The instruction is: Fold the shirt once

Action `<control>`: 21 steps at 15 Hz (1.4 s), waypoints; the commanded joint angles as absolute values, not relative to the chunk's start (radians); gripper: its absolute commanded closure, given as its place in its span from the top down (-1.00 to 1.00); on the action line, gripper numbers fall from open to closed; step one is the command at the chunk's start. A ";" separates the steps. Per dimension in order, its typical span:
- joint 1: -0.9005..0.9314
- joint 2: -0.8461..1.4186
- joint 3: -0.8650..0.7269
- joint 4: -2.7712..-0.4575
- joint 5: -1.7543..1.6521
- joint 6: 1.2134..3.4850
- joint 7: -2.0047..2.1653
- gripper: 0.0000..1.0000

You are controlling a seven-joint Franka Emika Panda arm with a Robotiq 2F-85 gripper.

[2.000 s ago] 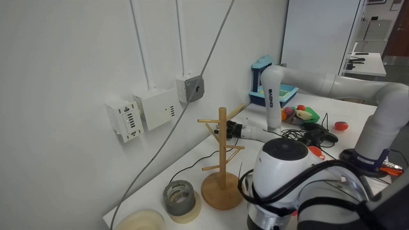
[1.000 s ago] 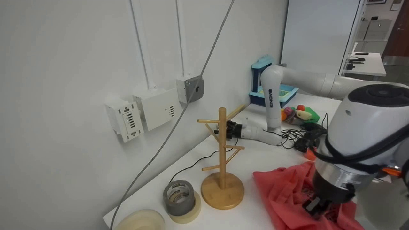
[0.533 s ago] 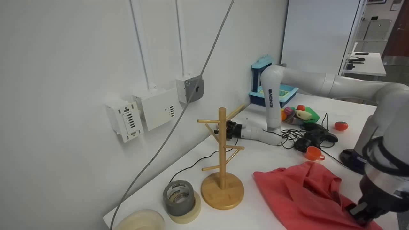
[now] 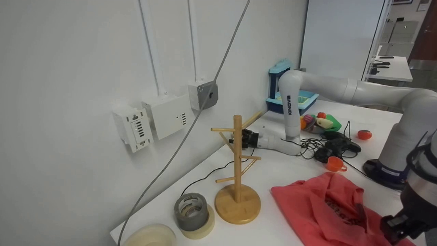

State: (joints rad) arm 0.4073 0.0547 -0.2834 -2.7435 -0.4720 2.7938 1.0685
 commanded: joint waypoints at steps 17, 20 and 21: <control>0.331 0.100 -0.299 -2.743 -0.595 3.045 0.591 1.00; 0.355 0.085 -0.314 -2.743 -0.617 3.013 0.640 1.00; 0.354 0.093 -0.314 -2.742 -0.615 3.019 0.633 1.00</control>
State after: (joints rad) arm 0.3544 0.0933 -0.3141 -2.7423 -0.6151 3.0196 0.6324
